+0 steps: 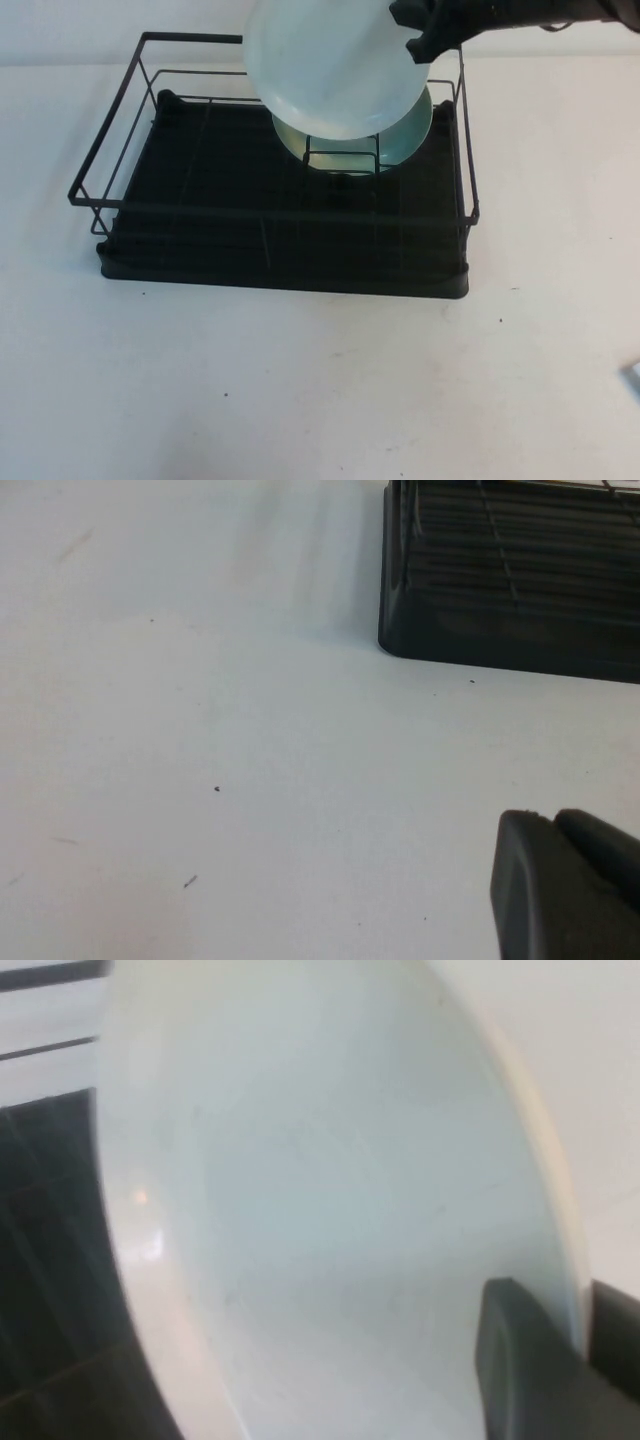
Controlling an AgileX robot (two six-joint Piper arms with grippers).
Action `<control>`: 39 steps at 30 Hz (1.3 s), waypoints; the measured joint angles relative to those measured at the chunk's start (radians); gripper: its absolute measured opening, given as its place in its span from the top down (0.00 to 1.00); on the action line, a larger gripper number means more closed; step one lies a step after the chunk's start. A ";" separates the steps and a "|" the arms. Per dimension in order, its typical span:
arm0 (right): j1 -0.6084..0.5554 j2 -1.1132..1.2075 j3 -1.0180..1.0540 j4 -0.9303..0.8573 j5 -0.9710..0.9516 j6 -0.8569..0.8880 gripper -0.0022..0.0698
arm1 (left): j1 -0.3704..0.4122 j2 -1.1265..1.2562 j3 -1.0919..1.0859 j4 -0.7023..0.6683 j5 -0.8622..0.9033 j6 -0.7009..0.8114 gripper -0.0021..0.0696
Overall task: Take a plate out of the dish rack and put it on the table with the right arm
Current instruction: Place the plate from the table
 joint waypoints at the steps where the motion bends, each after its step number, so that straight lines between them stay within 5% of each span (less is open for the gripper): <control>1: 0.000 -0.017 0.000 -0.020 0.021 0.022 0.90 | 0.000 0.000 0.000 0.000 0.000 0.000 0.98; 14: 0.002 -0.304 0.007 -0.327 0.228 0.507 0.90 | 0.000 0.000 0.000 0.000 0.000 0.000 0.98; 19: 0.002 -0.465 0.163 -0.412 0.275 0.746 0.90 | 0.000 0.000 0.000 0.000 0.000 0.000 0.98; 30: 0.146 -0.816 0.884 -0.254 0.078 1.030 0.90 | 0.000 0.000 0.000 0.000 0.000 0.000 0.98; 39: 0.294 -0.636 1.048 -0.119 -0.098 1.108 0.90 | 0.000 0.000 0.000 0.000 0.000 0.000 0.98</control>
